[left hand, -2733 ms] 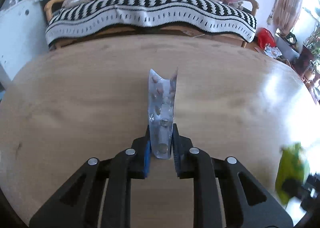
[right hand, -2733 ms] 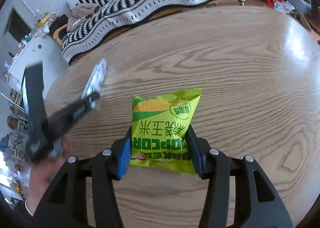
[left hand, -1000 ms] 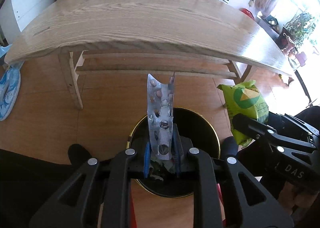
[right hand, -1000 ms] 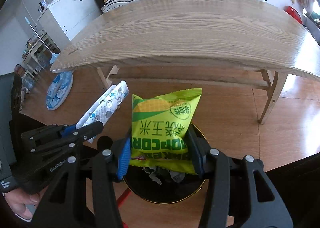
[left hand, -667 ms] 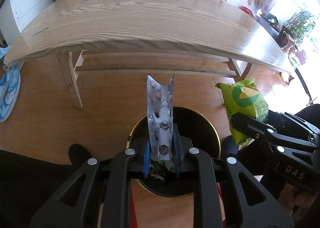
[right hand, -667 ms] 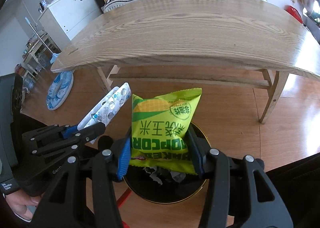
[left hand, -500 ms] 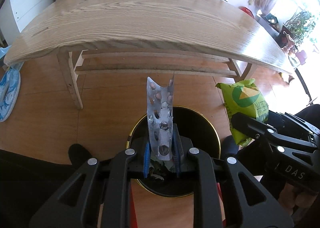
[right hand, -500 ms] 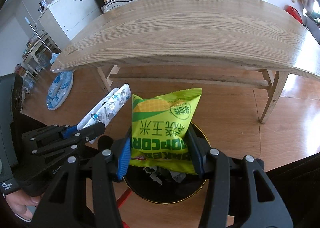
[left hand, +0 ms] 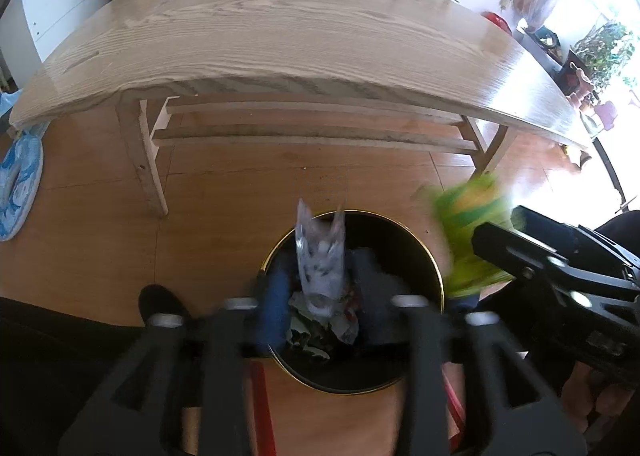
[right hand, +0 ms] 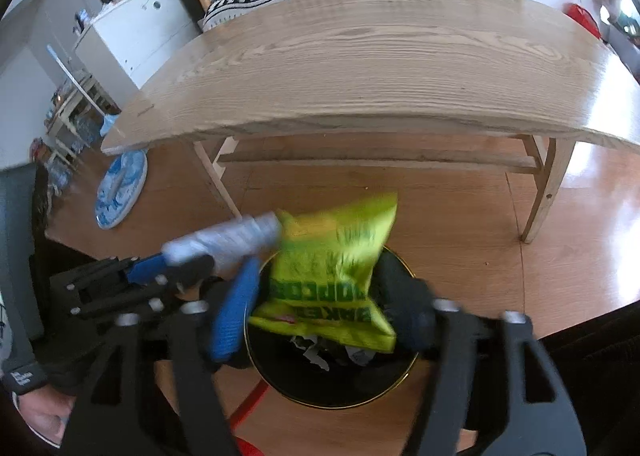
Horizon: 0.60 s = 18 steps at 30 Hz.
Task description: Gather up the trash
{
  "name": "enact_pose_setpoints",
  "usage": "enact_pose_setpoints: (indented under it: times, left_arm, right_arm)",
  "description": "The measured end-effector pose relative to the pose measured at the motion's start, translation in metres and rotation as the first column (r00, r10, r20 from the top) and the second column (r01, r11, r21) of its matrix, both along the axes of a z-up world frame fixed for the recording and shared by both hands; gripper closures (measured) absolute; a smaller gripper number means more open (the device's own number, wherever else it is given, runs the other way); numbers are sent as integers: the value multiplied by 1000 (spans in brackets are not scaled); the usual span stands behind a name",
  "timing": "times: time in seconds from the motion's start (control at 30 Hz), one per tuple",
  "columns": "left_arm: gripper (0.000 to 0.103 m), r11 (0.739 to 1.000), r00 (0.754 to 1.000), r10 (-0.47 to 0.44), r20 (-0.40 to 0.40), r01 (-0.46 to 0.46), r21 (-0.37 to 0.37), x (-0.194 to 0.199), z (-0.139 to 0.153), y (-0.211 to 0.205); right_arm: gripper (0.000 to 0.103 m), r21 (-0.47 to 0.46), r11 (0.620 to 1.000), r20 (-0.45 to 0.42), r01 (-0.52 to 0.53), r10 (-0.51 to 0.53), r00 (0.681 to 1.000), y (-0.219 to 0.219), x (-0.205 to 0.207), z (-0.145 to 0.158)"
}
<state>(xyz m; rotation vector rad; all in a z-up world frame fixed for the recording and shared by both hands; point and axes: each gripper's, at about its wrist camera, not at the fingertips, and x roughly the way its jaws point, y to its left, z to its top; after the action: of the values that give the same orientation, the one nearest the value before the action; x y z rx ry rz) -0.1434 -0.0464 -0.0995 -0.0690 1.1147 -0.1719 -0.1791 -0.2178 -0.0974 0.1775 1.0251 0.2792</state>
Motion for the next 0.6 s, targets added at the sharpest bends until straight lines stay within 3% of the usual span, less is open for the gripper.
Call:
enact_pose_setpoints:
  times: [0.03,0.4,0.6]
  left_arm:
    - [25,1000,1000,11,14,-11,2,-1,2,1]
    - [25,1000,999,28,20,-28,6,-1,3,4]
    - [18,999,999,42,27,-42,-11,1,12,9]
  right_arm:
    - [26,9,1000,5,8,-8,1000,-2,0,1]
    - [26,22,1000,5,16,-16,1000,-5,1,2]
    - [14,3,1000,61,22,-22,998,-5,0,15]
